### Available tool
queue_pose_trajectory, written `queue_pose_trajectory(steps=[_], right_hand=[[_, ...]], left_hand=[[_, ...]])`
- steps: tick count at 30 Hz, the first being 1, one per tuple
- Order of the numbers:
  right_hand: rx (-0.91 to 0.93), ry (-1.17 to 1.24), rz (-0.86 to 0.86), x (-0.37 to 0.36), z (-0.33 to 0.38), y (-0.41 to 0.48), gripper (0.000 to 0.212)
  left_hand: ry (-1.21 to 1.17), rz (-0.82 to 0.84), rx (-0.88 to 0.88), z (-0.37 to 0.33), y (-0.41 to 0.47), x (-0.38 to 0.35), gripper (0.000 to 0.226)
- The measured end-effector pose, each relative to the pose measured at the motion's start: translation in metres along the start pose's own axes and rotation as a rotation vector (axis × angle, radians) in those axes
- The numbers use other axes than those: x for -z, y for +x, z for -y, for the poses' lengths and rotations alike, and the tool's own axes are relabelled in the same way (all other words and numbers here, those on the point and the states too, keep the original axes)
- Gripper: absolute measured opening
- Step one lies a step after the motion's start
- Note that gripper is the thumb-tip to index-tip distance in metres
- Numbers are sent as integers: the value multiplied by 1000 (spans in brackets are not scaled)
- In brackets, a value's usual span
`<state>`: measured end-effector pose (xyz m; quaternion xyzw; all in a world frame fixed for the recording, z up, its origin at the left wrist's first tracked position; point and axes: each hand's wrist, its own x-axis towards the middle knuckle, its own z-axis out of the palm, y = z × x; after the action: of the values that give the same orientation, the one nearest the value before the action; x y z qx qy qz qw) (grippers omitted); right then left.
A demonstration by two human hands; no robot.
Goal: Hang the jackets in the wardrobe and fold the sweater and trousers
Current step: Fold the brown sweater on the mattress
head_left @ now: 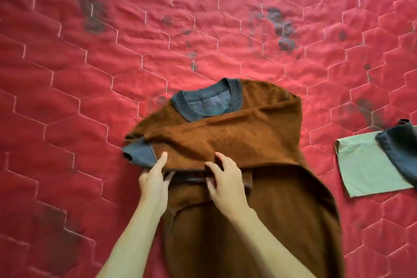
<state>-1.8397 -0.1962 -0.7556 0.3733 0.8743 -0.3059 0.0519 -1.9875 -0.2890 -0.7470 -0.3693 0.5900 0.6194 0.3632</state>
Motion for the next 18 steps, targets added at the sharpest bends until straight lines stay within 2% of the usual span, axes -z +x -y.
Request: queue_pose_trajectory(steps=[3, 6, 8, 11, 14, 16, 18], right_hand=[[0, -90, 6, 0, -15, 3, 39], [15, -181, 25, 4, -23, 10, 33], [3, -187, 27, 9, -29, 17, 25], [20, -79, 19, 21, -29, 20, 16], [53, 83, 97, 36, -18, 15, 7], [57, 92, 199, 39, -16, 12, 6], [54, 89, 328, 36, -20, 6, 14]], left_hand=[[-195, 12, 70, -8, 20, 27, 31], [-82, -7, -14, -17, 27, 40, 19], [88, -76, -176, -21, 27, 47, 14], [395, -213, -522, -27, 14, 53, 11], [451, -331, -683, -38, -6, 49, 18], [469, -332, -729, -43, -16, 33, 22], [574, -205, -825, -36, -28, 7, 26]])
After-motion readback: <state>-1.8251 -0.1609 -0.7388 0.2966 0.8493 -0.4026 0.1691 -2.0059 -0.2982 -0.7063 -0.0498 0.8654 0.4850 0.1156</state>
